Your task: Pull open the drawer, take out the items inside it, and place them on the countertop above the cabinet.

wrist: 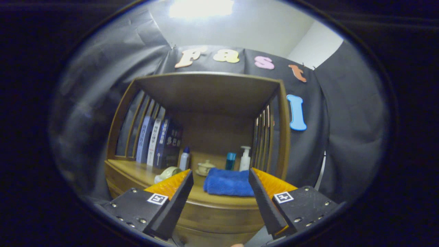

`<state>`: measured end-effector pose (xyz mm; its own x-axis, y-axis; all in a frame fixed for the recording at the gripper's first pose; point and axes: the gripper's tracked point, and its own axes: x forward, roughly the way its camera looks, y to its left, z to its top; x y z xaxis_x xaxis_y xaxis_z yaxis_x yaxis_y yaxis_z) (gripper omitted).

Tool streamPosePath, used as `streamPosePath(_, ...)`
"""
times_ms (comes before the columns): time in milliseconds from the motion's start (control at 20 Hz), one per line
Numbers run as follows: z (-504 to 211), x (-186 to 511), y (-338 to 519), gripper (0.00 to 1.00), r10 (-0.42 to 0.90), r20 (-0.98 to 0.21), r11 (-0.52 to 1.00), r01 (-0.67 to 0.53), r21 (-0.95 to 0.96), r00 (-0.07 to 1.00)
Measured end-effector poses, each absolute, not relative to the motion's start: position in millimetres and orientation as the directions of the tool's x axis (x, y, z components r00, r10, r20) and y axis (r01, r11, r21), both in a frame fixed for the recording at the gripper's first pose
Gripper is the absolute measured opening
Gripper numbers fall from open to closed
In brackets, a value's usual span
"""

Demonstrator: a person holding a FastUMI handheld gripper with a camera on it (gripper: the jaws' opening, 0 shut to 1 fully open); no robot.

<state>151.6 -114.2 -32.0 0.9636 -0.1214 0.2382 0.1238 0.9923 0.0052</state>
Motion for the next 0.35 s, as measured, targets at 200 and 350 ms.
streamPosePath(200,-29.9,130.2,-172.4,0.96,-0.089,0.221,0.996,0.092,-0.001,0.971)
streamPosePath(350,-57.6,118.1,-207.1,0.96,-0.055,0.124,0.998,0.049,0.046,0.991)
